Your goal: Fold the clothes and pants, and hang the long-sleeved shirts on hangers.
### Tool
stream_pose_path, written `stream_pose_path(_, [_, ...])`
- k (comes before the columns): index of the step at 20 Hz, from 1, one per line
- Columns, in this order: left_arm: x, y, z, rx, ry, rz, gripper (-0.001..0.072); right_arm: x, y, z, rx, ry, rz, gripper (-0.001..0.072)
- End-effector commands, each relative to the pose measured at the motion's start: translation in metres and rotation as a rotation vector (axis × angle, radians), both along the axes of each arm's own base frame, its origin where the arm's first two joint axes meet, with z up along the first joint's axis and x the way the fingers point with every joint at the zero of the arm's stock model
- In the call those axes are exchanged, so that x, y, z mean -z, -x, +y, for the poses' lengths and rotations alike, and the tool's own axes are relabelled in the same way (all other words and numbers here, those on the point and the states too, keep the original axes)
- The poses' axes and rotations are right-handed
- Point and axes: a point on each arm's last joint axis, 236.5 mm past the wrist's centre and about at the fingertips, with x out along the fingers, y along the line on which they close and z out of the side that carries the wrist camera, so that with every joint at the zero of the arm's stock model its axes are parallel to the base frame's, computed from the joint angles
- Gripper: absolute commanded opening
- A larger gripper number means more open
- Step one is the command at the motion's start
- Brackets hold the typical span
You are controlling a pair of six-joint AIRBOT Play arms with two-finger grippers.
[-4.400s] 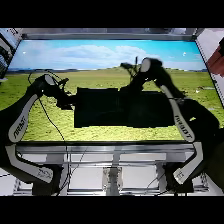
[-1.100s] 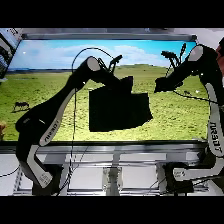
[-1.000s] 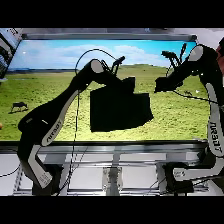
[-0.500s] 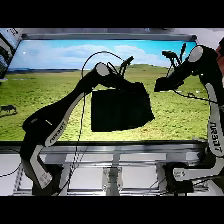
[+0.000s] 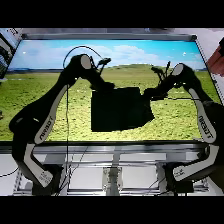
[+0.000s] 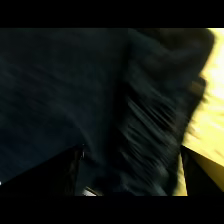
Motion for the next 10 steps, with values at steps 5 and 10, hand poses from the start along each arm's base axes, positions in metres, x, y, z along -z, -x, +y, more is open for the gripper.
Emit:
stream_pose_path(5, [-0.016,-0.009,0.137,-0.131,-0.456,-0.086,0.0225,0.058,0.033,0.060,-0.106,-0.073,0.179,0.0698])
stream_pose_path(10, [-0.017,0.003,0.161,-0.144,-0.529,-0.050,0.0053,0.062,0.041,0.051,-0.181,0.043,0.165,0.0031])
